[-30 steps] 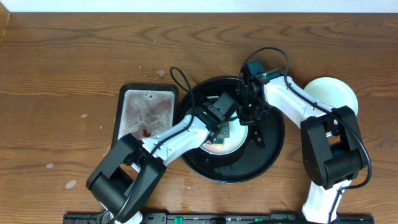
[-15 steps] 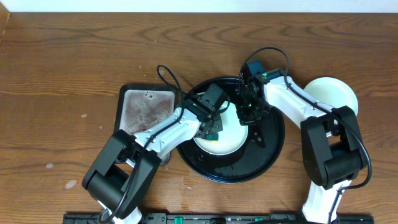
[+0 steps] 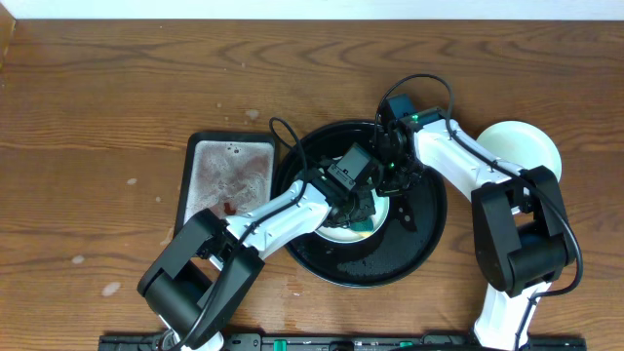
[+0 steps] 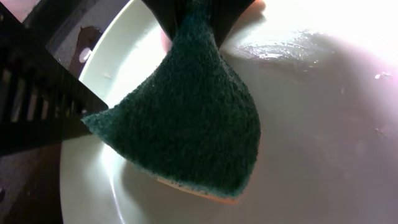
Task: Clean dirty plates on tray and stack at the side
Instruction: 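Scrub the pale green plate on the tray with the sponge in left gripper, then return the sponge to the soapy basin with the left gripper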
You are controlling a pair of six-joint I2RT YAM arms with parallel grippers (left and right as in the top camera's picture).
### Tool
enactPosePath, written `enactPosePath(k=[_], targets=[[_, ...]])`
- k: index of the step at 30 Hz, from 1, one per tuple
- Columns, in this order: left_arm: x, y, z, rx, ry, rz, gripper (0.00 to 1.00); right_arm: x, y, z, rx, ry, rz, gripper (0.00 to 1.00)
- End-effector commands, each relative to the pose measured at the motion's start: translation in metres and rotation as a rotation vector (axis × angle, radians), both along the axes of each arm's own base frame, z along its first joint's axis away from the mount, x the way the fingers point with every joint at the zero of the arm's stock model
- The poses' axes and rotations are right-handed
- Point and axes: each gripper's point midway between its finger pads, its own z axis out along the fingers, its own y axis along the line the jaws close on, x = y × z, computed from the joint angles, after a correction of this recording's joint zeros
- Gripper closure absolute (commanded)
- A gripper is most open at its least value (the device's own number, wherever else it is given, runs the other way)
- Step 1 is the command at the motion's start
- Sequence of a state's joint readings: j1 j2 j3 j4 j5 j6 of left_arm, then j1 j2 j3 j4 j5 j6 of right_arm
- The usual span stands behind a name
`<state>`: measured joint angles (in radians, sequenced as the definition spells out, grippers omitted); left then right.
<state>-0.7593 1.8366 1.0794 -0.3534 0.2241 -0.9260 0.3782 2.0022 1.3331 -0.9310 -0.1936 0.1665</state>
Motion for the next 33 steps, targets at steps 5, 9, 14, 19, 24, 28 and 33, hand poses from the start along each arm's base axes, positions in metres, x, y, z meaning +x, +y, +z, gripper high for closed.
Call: enactPosePath(k=[5, 9, 14, 19, 24, 28, 33], targets=[[0.009, 0.031, -0.020, 0.164, -0.061, 0.071, 0.92, -0.008, 0.001, -0.007, -0.011, 0.026, 0.034, 0.99], [0.021, 0.063, -0.020, 0.329, -0.150, 0.096, 0.92, -0.009, 0.001, -0.007, -0.012, 0.028, 0.034, 0.99], [0.034, 0.088, -0.010, 0.462, -0.237, 0.054, 0.93, -0.010, 0.000, -0.007, -0.014, 0.033, 0.034, 0.99], [0.044, 0.092, 0.019, 0.433, -0.295, 0.029, 0.93, -0.010, 0.000, -0.007, -0.014, 0.033, 0.034, 0.99], [0.044, 0.084, 0.064, 0.338, -0.370, -0.020, 0.93, -0.011, 0.000, -0.007, -0.016, 0.036, 0.034, 0.99], [0.038, 0.095, 0.094, 0.315, -0.403, -0.005, 0.93, -0.011, 0.000, -0.007, -0.016, 0.037, 0.034, 0.99], [0.034, 0.126, 0.104, 0.365, -0.386, -0.059, 0.93, -0.013, 0.000, -0.007, -0.018, 0.045, 0.034, 0.92]])
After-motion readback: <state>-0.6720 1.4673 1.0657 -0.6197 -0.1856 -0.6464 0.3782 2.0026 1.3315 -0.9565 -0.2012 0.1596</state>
